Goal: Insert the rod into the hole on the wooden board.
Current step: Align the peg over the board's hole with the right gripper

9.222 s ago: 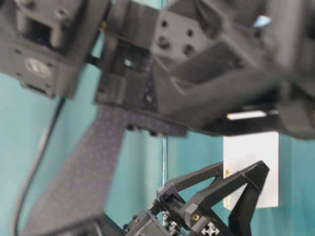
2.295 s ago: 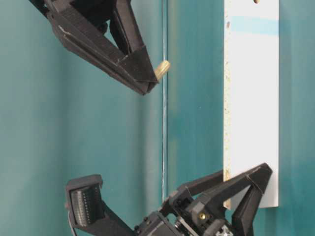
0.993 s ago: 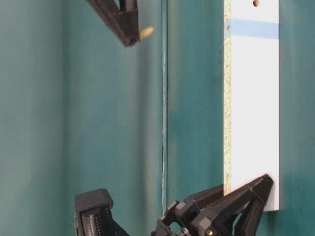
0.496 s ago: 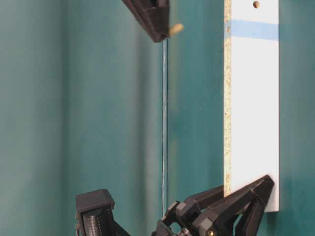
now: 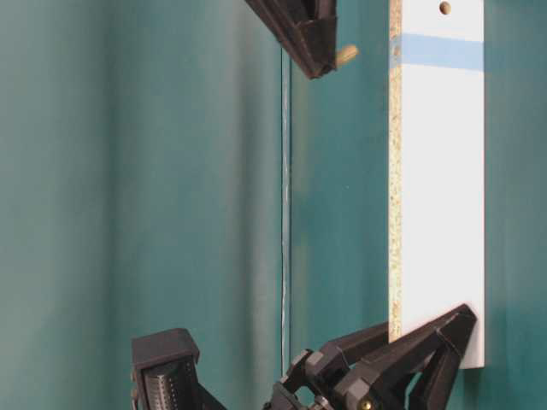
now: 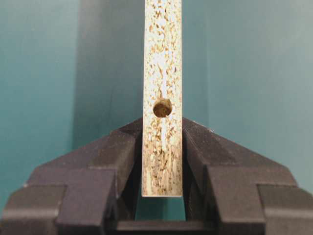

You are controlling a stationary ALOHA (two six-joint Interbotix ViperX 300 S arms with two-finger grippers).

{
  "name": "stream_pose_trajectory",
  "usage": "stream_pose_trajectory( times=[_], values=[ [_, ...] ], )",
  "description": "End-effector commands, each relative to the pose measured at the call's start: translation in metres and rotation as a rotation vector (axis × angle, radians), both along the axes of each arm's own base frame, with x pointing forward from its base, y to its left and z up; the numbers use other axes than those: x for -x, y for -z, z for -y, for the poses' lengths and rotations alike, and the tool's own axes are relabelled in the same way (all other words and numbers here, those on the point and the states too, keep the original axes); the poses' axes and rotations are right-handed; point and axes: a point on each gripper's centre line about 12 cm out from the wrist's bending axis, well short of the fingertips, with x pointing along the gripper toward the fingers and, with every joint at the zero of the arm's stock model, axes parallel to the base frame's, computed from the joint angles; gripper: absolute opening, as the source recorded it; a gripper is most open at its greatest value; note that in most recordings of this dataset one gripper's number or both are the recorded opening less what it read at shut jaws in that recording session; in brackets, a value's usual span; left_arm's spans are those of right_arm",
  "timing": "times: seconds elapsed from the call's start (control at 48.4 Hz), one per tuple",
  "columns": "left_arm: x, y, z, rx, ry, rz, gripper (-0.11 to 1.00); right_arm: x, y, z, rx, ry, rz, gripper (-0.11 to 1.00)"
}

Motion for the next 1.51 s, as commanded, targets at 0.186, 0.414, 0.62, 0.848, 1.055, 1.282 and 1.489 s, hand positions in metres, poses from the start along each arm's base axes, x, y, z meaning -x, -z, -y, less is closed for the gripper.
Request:
stream_pose_trajectory(
  times=[0.186, 0.414, 0.62, 0.848, 1.055, 1.282, 1.489],
  values=[
    [-0.004, -0.006, 0.001, -0.007, 0.009, 0.02, 0.32, -0.005, -0.004, -0.003, -0.001, -0.004, 0.025, 0.09],
    [-0.004, -0.006, 0.0, -0.007, 0.008, 0.018, 0.32, -0.006, -0.001, -0.006, -0.005, -0.009, 0.015, 0.09],
    [-0.004, -0.006, 0.0, -0.007, 0.008, 0.018, 0.32, -0.008, 0.006, -0.009, -0.014, 0.001, -0.005, 0.09],
    [-0.004, -0.007, 0.0, -0.007, 0.008, 0.02, 0.32, -0.012, 0.008, -0.008, -0.013, 0.008, -0.009, 0.09],
    [-0.004, -0.007, 0.0, -0.007, 0.008, 0.021, 0.32, -0.012, 0.012, -0.008, -0.015, 0.012, -0.02, 0.09],
    [-0.004, -0.007, 0.0, -0.007, 0.008, 0.021, 0.32, -0.011, 0.012, -0.008, -0.019, 0.014, -0.021, 0.09],
    [-0.004, -0.007, 0.0, -0.005, 0.006, 0.02, 0.32, -0.011, 0.012, -0.008, -0.02, 0.015, -0.025, 0.09]
  ],
)
